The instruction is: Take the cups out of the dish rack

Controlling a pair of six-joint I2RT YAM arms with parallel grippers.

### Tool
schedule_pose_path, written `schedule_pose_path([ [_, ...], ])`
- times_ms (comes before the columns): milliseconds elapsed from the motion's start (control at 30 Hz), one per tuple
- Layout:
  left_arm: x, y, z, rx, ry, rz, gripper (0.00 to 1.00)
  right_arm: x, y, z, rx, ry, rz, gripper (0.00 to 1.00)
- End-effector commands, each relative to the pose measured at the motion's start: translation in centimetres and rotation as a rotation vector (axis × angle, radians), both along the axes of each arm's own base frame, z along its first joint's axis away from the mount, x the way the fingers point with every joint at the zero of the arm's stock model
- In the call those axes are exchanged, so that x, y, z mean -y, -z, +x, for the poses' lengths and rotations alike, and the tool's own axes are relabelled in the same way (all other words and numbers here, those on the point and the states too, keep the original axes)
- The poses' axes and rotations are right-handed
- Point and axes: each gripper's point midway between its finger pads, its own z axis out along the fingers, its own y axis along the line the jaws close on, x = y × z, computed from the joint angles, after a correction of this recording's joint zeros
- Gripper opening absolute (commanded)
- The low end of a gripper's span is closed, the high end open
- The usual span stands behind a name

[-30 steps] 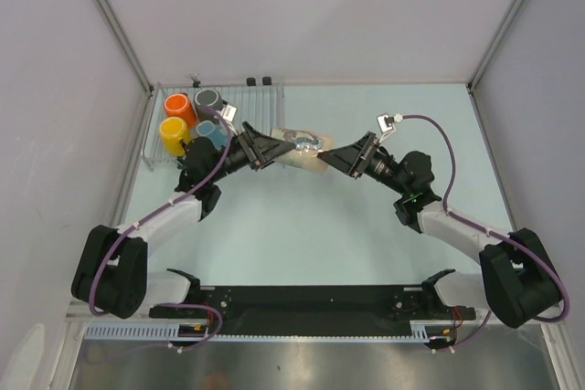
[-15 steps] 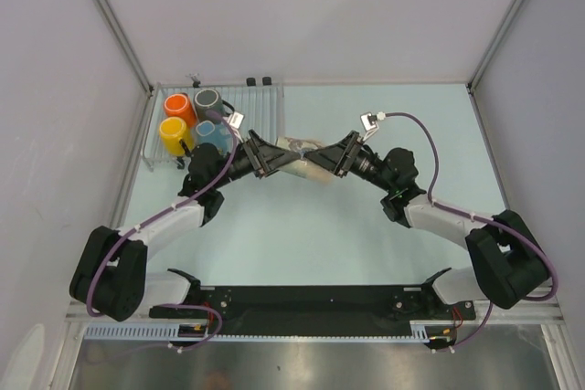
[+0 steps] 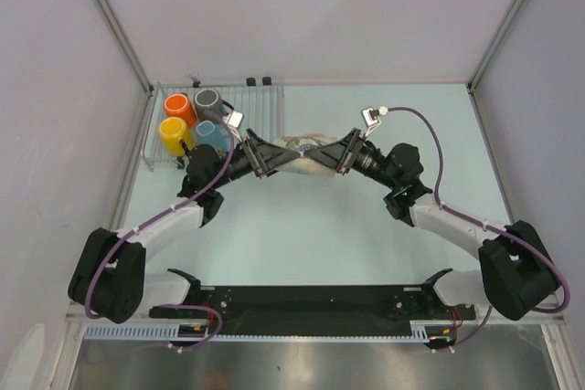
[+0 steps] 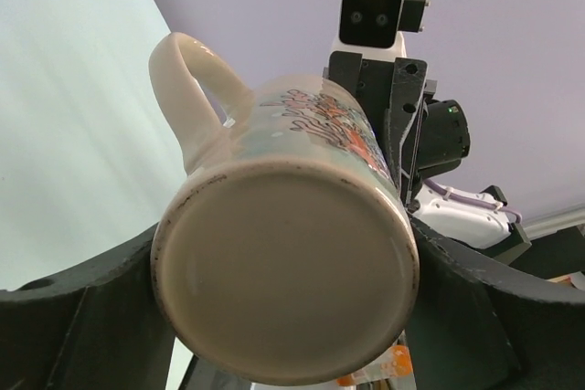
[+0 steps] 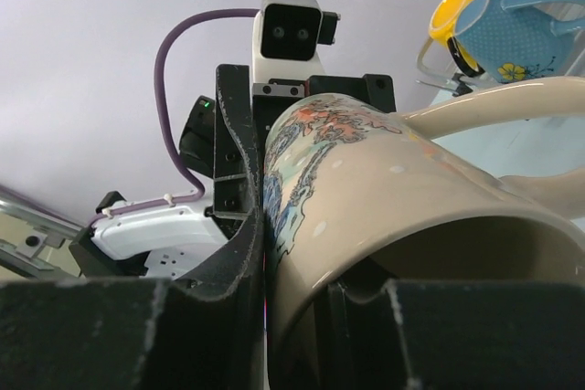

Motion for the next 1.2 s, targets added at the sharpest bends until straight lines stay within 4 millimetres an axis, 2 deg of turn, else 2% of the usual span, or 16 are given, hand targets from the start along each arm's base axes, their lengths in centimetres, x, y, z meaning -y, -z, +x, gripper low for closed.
schedule_pose_path([
  [0, 0.2, -3.6, -0.3, 0.184, -0.002, 0.016, 0.56, 1.6, 1.4, 2.2, 0.026, 0.127, -0.132, 0.0],
  [33, 0.3, -3.6, -0.2, 0.183, -0.003, 0.02, 0.78, 1.9, 1.2, 2.2, 0.037, 0.132, -0.138, 0.0],
  [133, 0.4, -4.0, 0.3, 0.177, -0.011, 0.043, 0.98, 2.9, 0.5, 1.9, 0.041, 0.157, -0.152, 0.0],
  [367, -0.6, -4.1, 2.6, 0.129, -0.078, 0.081, 1.0, 7.2, -1.6, 1.5, 0.053, 0.247, -0.186, 0.0],
  [567, -2.6, -0.9, 5.5, -0.029, -0.229, 0.209, 1.0, 11.2, -4.3, 1.9, 0.073, 0.39, -0.246, 0.0],
  [633, -3.2, -0.3, 6.2, -0.059, -0.275, 0.262, 1.0, 13.7, -1.6, 3.8, -0.03, 0.53, -0.415, 0.0],
  [700, -4.0, 2.0, 6.3, -0.136, -0.309, 0.347, 1.0, 16.0, -3.3, 5.4, -0.054, 0.665, -0.498, 0.0],
  [767, -4.9, 4.4, 5.9, -0.244, -0.334, 0.416, 1.0, 20.0, -0.2, 7.5, -0.226, 0.865, -0.642, 0.0],
  [800, -5.2, 5.4, 5.9, -0.286, -0.354, 0.442, 1.0, 21.3, -1.6, 8.3, -0.264, 0.941, -0.627, 0.0],
  [867, -5.7, 7.5, 5.0, -0.402, -0.351, 0.497, 1.0, 24.1, 0.3, 10.1, -0.404, 1.072, -0.687, 0.0],
  [933, -6.0, 9.0, 4.4, -0.458, -0.344, 0.539, 1.0, 26.5, -1.9, 11.1, -0.425, 1.225, -0.749, 0.0],
  [967, -6.4, 10.1, 3.6, -0.503, -0.343, 0.572, 1.0, 26.8, 0.2, 12.8, -0.483, 1.246, -0.842, 0.0],
  [1033, -7.4, 11.1, 3.1, -0.526, -0.377, 0.612, 1.0, 28.6, -1.9, 13.9, -0.521, 1.34, -0.915, 0.0],
  [1067, -7.7, 11.4, 2.8, -0.533, -0.389, 0.622, 1.0, 28.8, 0.3, 15.6, -0.567, 1.337, -1.009, 0.0],
  [1133, -8.5, 11.9, 2.5, -0.538, -0.426, 0.631, 1.0, 29.7, -0.3, 16.6, -0.602, 1.359, -1.045, 0.0],
  [1167, -8.6, 11.8, 2.4, -0.532, -0.433, 0.63, 1.0, 29.9, 1.3, 17.5, -0.637, 1.351, -1.083, 0.0],
])
